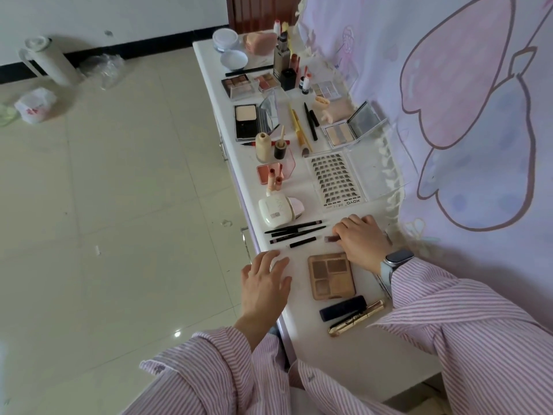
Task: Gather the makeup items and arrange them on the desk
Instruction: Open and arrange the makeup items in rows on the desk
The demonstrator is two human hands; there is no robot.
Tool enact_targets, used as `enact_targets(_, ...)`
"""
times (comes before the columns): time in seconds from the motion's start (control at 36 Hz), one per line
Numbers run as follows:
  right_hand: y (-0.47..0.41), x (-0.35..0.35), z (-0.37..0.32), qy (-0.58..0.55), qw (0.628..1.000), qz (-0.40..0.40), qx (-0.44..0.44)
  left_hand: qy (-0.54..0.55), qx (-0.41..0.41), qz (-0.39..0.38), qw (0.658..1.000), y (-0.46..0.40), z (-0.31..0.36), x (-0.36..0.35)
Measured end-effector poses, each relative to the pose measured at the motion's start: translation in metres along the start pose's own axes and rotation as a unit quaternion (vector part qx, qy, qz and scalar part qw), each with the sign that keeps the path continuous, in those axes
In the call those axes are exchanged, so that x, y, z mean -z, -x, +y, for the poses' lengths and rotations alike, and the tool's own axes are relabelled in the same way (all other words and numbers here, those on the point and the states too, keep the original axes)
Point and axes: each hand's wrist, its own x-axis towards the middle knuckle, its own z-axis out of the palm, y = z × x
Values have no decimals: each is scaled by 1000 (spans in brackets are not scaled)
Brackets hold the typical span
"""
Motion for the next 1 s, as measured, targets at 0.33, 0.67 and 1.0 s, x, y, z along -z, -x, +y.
enact_targets(0.33, 21, 49, -12, -508, 837, 184, -90, 245, 119, 37, 961, -13, 11, 31)
enact_targets(0.67, 37, 59, -60, -592, 804, -33, -44, 518, 167, 56, 837, -27, 44, 81)
enact_targets(1.0, 22, 58, -81, -750, 580, 209, -239, 727, 358, 201, 551, -40, 24, 90)
